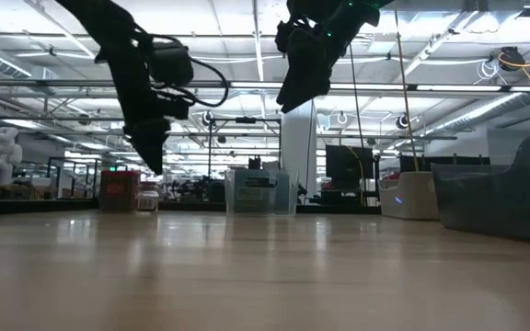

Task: Sort spices by type
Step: Put the top transparent seasoning bottle into the gray bin

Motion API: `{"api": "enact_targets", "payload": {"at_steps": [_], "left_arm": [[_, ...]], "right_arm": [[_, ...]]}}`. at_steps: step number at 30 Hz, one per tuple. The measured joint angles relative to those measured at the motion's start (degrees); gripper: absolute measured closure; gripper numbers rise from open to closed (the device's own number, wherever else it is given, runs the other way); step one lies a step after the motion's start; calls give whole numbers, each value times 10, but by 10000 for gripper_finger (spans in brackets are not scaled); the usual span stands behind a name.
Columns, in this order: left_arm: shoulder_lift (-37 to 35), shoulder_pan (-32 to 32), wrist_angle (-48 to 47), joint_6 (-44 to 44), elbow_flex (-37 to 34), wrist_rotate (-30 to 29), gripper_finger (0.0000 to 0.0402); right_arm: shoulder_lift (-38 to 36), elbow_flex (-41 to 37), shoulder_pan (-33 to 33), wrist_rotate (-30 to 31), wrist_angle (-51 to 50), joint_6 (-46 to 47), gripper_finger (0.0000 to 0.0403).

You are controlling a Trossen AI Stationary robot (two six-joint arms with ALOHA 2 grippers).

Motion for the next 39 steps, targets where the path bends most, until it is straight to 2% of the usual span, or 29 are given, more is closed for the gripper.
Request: {"api": "enact_targets", "payload": {"at_steps": [5, 9, 11, 14, 16, 32, 39], "left_arm": [[31, 9, -25, 79, 10, 5, 152], [53, 20, -32, 106, 11, 36, 152], [60, 22, -24, 109, 12, 36, 152], [64, 21, -23, 109, 12, -2, 152], [64, 23, -26, 109, 11, -7, 152], [60, 15, -33, 108, 11, 49, 152], [30, -12, -62, 106, 56, 50, 153]], "right_arm": [[0, 0, 2, 0, -2, 0, 174], [0, 0, 3, 0, -9, 0, 174], [0, 0, 3, 0, -14, 0, 174], [0, 0, 3, 0, -23, 0, 174], [0, 0, 3, 0, -28, 0, 174], [0, 0, 3, 0, -34, 0, 174], [0, 0, 3, 0, -33, 0, 174]]}}
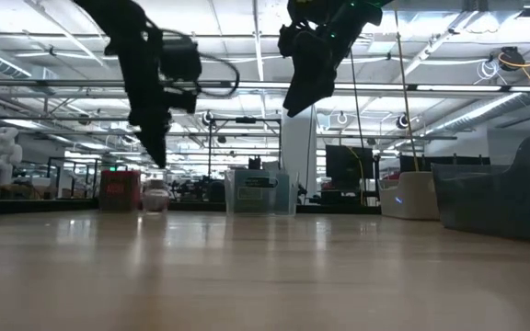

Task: Sort spices by type
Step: Put the top transparent seasoning bottle into the gray bin

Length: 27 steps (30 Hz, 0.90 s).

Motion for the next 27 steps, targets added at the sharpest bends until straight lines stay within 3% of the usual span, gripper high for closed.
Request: {"api": "enact_targets", "payload": {"at_steps": [13, 20, 27], "left_arm": [[10, -15, -11, -3, 14, 25, 153], [28, -15, -6, -3, -15, 25, 153], [38, -15, 50, -2, -29, 27, 153]], "right_arm": [[0, 0, 5, 0, -7, 5, 174], [0, 0, 11, 0, -18, 12, 174], [0, 0, 12, 0, -17, 15, 174]]}}
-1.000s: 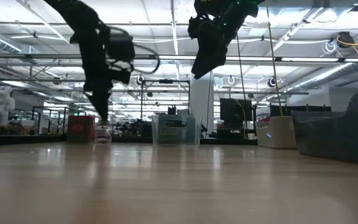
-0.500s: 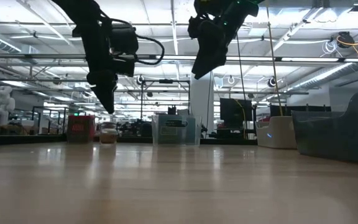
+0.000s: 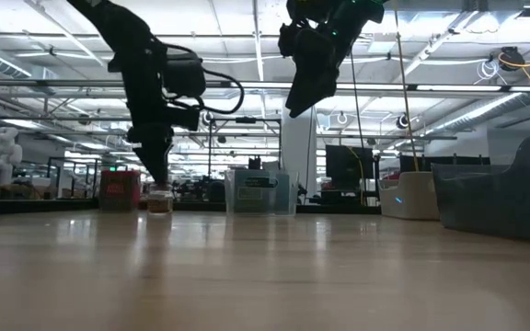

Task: Sort spices by type
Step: Put the top transparent seasoning bottle into the gray bin

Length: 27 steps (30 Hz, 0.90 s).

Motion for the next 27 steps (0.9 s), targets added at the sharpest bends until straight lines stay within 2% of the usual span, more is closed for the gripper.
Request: {"api": "enact_targets", "payload": {"at_steps": [11, 20, 27], "left_arm": [[67, 3, 20, 1, 0, -4, 152], [76, 1, 24, 1, 0, 15, 154], [76, -1, 25, -15, 0, 44, 201]], "right_arm": [[0, 0, 6, 0, -4, 0, 174], [0, 0, 6, 0, -4, -2, 174], [0, 0, 6, 0, -4, -1, 174]]}}
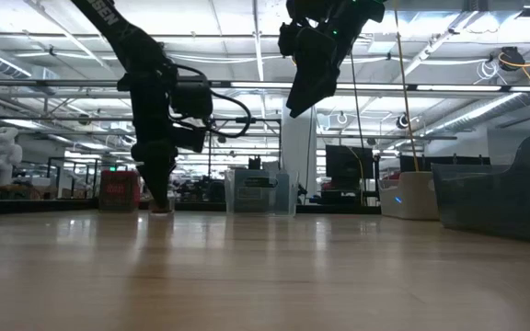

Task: Sort spices by type
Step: Put the top transparent seasoning bottle into the gray bin

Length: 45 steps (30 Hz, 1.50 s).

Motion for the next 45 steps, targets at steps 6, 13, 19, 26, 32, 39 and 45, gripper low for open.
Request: {"api": "enact_targets", "payload": {"at_steps": [6, 13, 19, 26, 32, 39, 45], "left_arm": [[0, -25, 7, -23, 0, 32, 203], [0, -91, 72, -59, 0, 84, 196], [0, -169, 180, -78, 0, 92, 197], [0, -252, 256, -104, 0, 83, 197], [27, -301, 303, -107, 29, 58, 197], [121, -316, 261, -90, 116, 53, 197], [171, -317, 132, -88, 202, 37, 197]], "right_arm": [[0, 0, 0, 0, 0, 1, 174], [0, 0, 0, 0, -34, 18, 174], [0, 0, 16, 1, -51, 26, 174], [0, 0, 45, 41, -52, 23, 174], [-3, 0, 49, 48, -39, 11, 174], [-3, 0, 43, 48, -31, 11, 174], [-3, 0, 43, 48, -33, 11, 174]]}}
